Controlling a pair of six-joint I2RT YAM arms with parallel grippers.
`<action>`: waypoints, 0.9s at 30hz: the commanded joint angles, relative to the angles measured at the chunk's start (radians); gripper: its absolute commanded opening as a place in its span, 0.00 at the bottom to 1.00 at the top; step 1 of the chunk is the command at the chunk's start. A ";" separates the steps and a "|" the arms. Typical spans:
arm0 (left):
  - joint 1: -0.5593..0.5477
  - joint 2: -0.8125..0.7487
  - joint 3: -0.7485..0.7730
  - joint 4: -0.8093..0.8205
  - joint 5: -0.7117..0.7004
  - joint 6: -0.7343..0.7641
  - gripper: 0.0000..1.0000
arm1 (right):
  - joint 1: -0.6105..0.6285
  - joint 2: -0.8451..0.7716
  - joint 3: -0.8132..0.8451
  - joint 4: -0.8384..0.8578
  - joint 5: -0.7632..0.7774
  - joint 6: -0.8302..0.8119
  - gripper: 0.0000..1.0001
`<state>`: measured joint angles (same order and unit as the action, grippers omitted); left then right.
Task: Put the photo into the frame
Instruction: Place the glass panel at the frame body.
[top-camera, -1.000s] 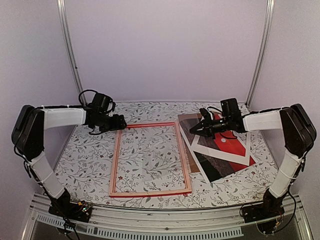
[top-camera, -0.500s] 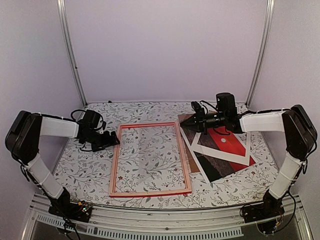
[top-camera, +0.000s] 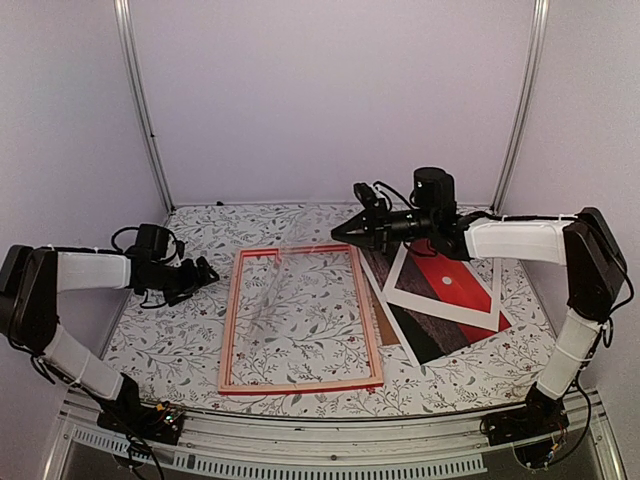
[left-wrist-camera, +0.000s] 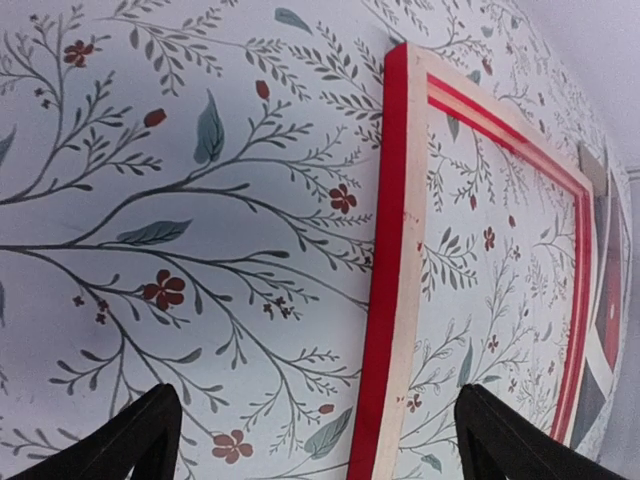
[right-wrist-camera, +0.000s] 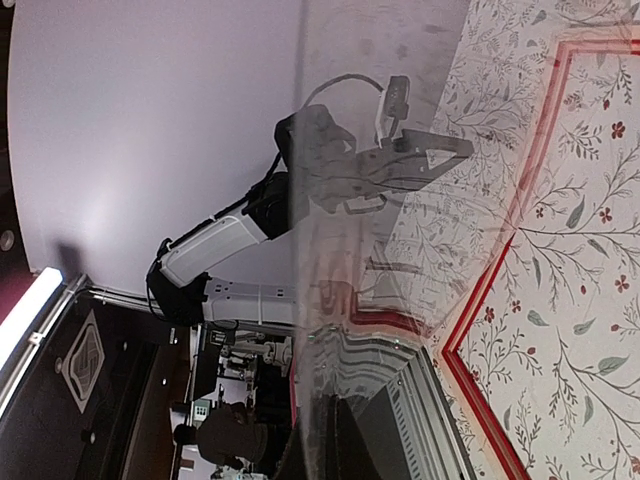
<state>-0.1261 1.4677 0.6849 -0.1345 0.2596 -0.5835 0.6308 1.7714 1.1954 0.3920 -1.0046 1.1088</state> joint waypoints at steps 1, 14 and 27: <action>0.064 -0.065 -0.035 0.037 0.006 -0.029 0.97 | 0.043 0.030 0.074 0.048 0.008 0.023 0.00; 0.095 -0.095 -0.056 0.047 -0.015 -0.032 0.97 | 0.109 0.056 0.038 -0.018 0.093 -0.012 0.00; 0.095 -0.092 -0.058 0.054 -0.005 -0.028 0.96 | 0.115 0.077 -0.035 -0.123 0.158 -0.069 0.00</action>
<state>-0.0406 1.3891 0.6384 -0.1070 0.2508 -0.6140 0.7395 1.8252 1.1690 0.3180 -0.8837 1.0866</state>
